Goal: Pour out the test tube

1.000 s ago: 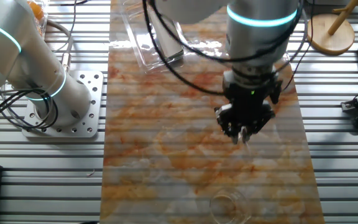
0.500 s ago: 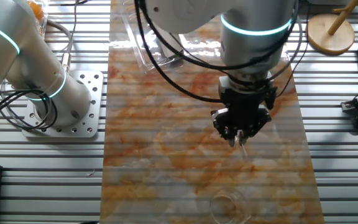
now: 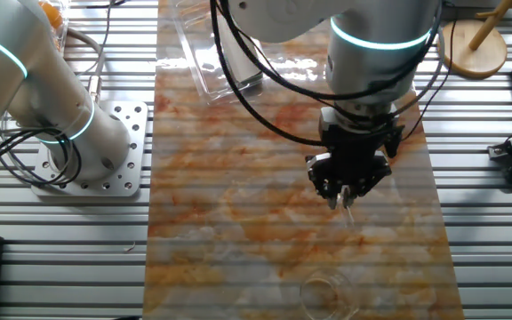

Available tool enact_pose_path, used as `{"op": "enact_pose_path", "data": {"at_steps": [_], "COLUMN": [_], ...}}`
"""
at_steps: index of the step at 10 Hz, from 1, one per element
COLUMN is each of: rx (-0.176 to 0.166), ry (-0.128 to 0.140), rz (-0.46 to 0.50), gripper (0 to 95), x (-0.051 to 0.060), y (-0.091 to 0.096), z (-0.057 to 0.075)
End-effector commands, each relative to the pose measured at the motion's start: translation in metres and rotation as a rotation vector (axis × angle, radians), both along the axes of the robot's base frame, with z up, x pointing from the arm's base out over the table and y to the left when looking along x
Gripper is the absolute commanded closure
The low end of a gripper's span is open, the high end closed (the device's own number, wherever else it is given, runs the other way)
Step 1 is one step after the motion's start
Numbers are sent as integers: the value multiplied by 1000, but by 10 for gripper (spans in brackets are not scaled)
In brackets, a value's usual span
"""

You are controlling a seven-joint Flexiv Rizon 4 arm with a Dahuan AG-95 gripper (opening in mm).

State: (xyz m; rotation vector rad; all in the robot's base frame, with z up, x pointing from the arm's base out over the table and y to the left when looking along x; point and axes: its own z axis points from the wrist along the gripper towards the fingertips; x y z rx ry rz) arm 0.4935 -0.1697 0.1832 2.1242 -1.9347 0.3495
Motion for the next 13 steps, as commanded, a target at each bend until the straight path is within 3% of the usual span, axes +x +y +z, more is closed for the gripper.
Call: {"op": "enact_pose_path", "data": {"at_steps": [1, 3, 6, 8, 13], "rx": [17, 14, 48, 75, 112], "ry": [-18, -19, -16, -29, -59], "rz": [-15, 22, 34, 31, 44], "gripper": [950, 950, 950, 950, 950], "x": [0, -2, -7, -12, -14], "y": [1, -8, -29, -45, -66], "z": [0, 0, 2, -2, -11]}}
